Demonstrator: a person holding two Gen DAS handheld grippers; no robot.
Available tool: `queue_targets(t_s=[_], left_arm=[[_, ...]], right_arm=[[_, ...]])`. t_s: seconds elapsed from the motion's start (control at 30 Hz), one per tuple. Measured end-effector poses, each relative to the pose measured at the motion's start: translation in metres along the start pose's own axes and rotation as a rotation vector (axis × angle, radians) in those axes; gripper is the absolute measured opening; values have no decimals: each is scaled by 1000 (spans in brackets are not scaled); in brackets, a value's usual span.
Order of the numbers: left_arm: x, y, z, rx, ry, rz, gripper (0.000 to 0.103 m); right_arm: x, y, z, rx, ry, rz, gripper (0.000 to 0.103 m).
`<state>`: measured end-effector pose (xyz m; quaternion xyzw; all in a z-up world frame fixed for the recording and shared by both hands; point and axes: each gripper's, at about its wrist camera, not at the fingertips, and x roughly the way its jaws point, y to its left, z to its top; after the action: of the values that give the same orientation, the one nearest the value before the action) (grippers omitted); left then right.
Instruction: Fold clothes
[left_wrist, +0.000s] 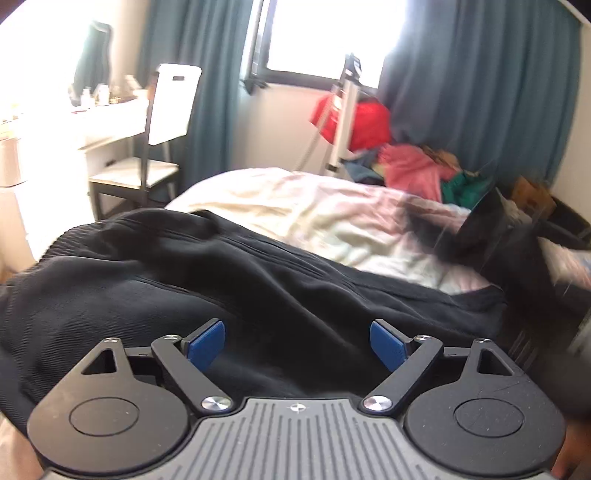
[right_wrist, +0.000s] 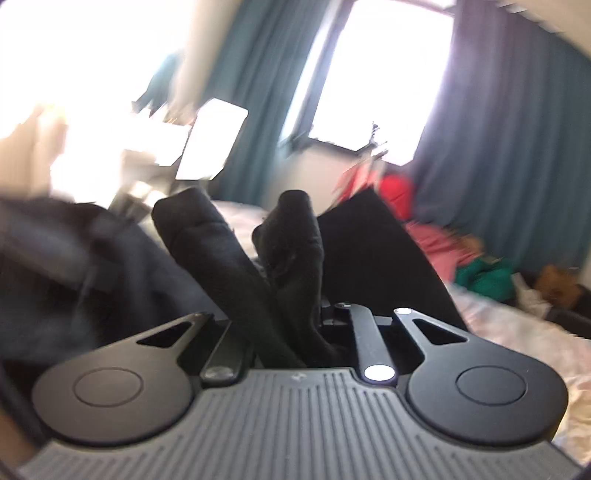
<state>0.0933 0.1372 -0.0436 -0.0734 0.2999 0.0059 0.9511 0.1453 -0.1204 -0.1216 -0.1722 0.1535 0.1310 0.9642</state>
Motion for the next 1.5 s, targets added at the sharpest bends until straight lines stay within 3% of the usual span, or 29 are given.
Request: queue_targets(t_s=[0.1, 0.23, 0.37, 0.43, 0.53, 0.6, 0.67, 0.77, 0.87, 0.97, 1.1, 1.23, 1.3, 1.4, 1.5], left_arm=[[-1, 11, 3, -59, -7, -12, 88], [-7, 18, 8, -118, -42, -85, 88], [-13, 12, 7, -133, -85, -175, 89], [-15, 3, 3, -96, -101, -197, 90], [-9, -12, -4, -13, -86, -164, 90], [-7, -20, -8, 33, -74, -132, 90], [-11, -26, -10, 64, -115, -117, 90], [-11, -33, -13, 89, -112, -132, 93], [-6, -43, -20, 133, -83, -129, 93], [0, -54, -27, 184, -56, -114, 93], [10, -65, -36, 247, -3, -72, 93], [32, -61, -49, 253, 117, -16, 94], [33, -59, -50, 246, 129, -13, 95], [33, -57, -50, 238, 138, -9, 96], [27, -55, -47, 234, 140, -4, 96]], right_arm=[[6, 37, -29, -61, 87, 49, 15], [-10, 23, -26, -2, 46, 69, 15], [-15, 45, -13, 27, 51, 148, 15], [-4, 50, -17, 56, 86, 164, 15], [-5, 45, -19, 139, 110, 183, 19], [-8, 39, -12, 155, 145, 204, 25], [-17, 31, -9, 184, 202, 241, 34], [-47, 17, -5, 187, 222, 280, 42], [-77, -4, 1, 234, 214, 267, 57], [-95, -31, 4, 314, 202, 218, 57], [-95, -59, -5, 392, 198, 81, 59], [-72, -76, -22, 459, 277, -72, 59], [-59, -84, -33, 504, 342, -115, 59], [-46, -94, -53, 567, 435, -132, 59], [-46, -96, -62, 593, 441, -121, 59]])
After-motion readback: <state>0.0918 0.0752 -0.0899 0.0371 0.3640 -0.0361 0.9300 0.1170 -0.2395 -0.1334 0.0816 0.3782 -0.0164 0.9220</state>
